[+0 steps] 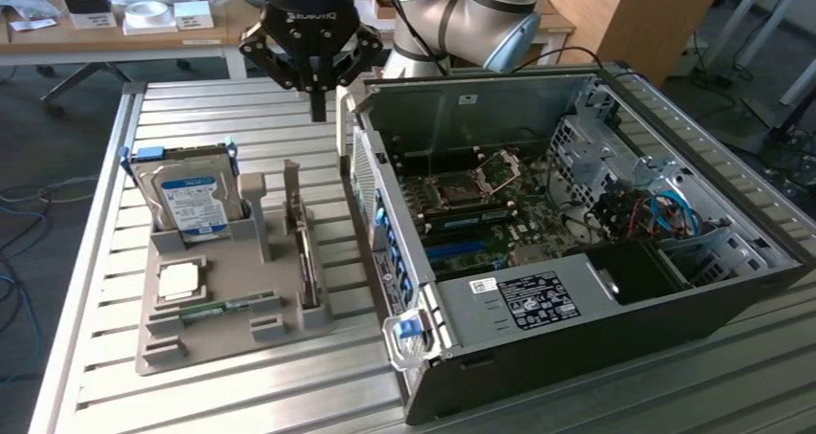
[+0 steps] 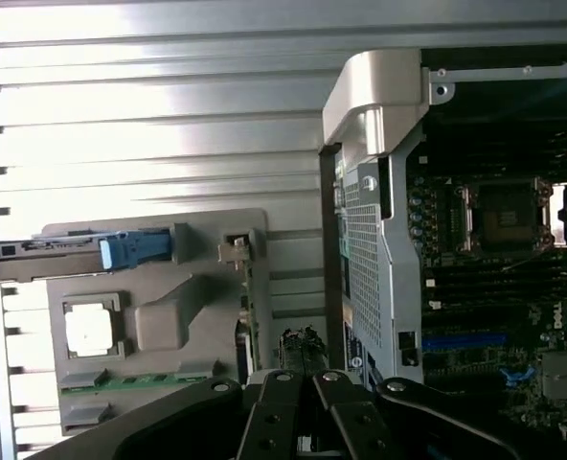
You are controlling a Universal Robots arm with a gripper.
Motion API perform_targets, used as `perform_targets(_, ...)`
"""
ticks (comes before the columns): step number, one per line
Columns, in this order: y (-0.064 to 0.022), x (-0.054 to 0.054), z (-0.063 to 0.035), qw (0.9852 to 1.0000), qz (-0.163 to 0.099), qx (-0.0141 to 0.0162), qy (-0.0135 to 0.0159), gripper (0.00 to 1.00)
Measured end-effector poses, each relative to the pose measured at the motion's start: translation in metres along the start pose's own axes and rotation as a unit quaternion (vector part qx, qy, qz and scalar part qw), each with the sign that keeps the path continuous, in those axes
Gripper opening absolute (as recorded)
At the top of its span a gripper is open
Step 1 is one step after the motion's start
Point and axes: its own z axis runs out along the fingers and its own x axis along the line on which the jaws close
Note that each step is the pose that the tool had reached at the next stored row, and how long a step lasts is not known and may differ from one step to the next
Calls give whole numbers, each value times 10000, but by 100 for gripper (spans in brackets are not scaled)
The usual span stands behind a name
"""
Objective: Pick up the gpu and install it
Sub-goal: 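Reach for the gpu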
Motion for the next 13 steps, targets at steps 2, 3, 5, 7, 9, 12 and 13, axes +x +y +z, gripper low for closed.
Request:
perform_targets(2,-4,52,1,10000,0,0,0,11)
perform_targets(3,-6,76,2,10000,1,0,0,11)
perform_targets(5,-9,115,5,10000,1,0,0,11)
perform_targets(7,-12,154,9,10000,0,0,-1,11)
perform_targets(9,-14,179,12,10000,1,0,-1,11)
perform_targets(12,-15,181,12,10000,-1,0,0,11)
perform_targets(13,-17,184,12,10000,0,1,0,11)
